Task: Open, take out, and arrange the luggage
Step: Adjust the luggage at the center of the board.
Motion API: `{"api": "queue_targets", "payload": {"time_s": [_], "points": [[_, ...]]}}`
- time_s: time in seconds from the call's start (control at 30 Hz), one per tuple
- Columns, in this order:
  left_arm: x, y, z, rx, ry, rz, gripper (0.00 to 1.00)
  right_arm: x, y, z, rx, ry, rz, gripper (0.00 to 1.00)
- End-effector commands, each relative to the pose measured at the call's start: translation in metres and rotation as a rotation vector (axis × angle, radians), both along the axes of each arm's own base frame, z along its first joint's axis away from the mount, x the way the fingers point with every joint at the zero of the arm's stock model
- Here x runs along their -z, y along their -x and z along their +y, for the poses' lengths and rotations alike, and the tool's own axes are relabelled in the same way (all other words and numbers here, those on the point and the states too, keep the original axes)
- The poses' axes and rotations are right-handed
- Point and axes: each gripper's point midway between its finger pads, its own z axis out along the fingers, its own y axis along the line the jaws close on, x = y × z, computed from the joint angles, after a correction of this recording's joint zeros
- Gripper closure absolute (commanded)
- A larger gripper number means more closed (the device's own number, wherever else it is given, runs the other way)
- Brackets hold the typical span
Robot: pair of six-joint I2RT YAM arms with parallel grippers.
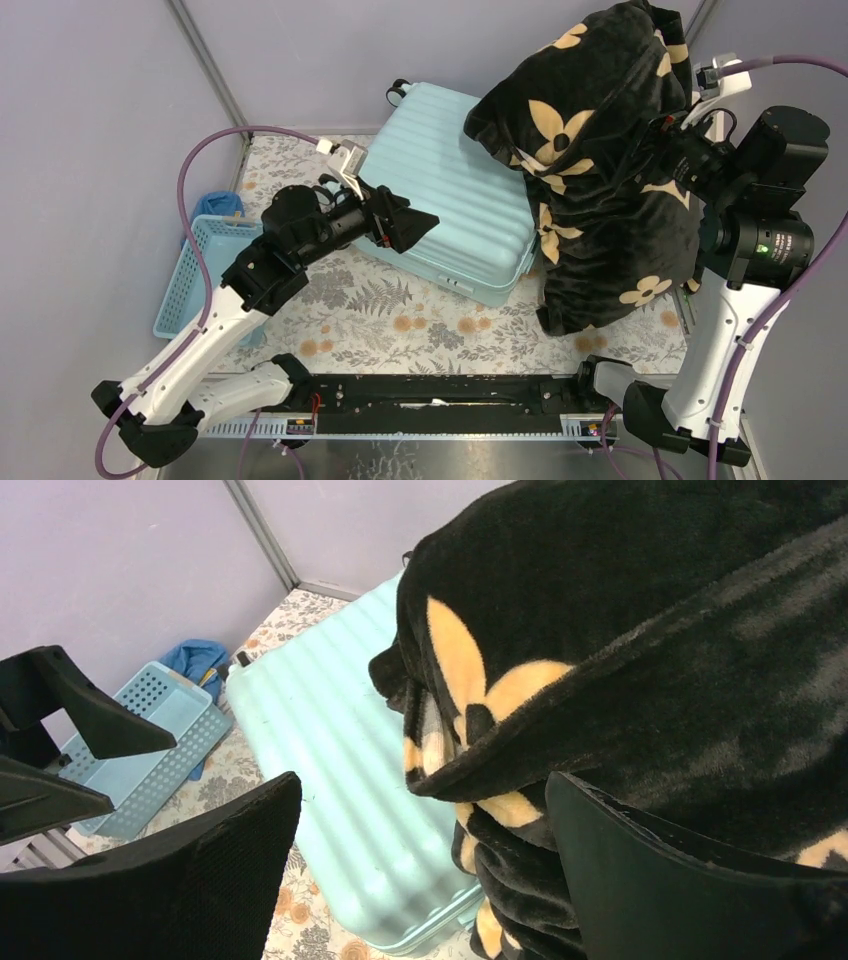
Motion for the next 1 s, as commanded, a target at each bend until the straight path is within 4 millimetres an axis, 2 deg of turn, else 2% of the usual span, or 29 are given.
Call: {"api": "queue_targets", "payload": {"time_s": [0.0, 0.1, 0.2, 0.27, 0.33, 0.47, 0.67, 0.73, 0.87, 0.97], "points": [[-0.017, 0.000, 0.007, -0.022, 0.011, -0.070, 0.01, -0.019, 0.012, 0.009, -0.068, 0.032, -0.081, 0.00], [-0.016, 0.004, 0.006, 0.003, 0.008, -0.071, 0.01, -0.004, 0.028, 0.033, -0.287, 0.068, -0.095, 0.00], [-0.010, 0.010, 0.003, 0.040, -0.001, -0.059, 0.01, 0.022, 0.064, 0.061, -0.626, 0.126, -0.183, 0.00], [-0.003, 0.014, 0.002, 0.061, -0.016, -0.045, 0.02, 0.036, 0.079, 0.067, -0.721, 0.139, -0.230, 0.00], [0.006, 0.016, 0.002, 0.070, -0.037, -0.024, 0.03, 0.050, 0.082, 0.066, -0.720, 0.175, -0.226, 0.00], [0.026, 0.015, 0.012, 0.033, -0.119, 0.014, 0.06, 0.082, 0.075, 0.055, -0.656, 0.263, -0.164, 0.00], [0.061, -0.006, 0.067, -0.232, -0.361, 0.057, 0.07, 0.150, 0.071, 0.035, -0.606, 0.423, -0.071, 0.00], [0.068, -0.014, 0.078, -0.302, -0.408, 0.067, 0.07, 0.173, 0.070, 0.031, -0.608, 0.462, -0.042, 0.00], [0.067, -0.026, 0.076, -0.337, -0.410, 0.070, 0.08, 0.204, 0.065, 0.033, -0.644, 0.527, -0.011, 0.10], [0.062, -0.033, 0.064, -0.327, -0.372, 0.076, 0.09, 0.221, 0.060, 0.040, -0.667, 0.548, 0.001, 0.23]]}}
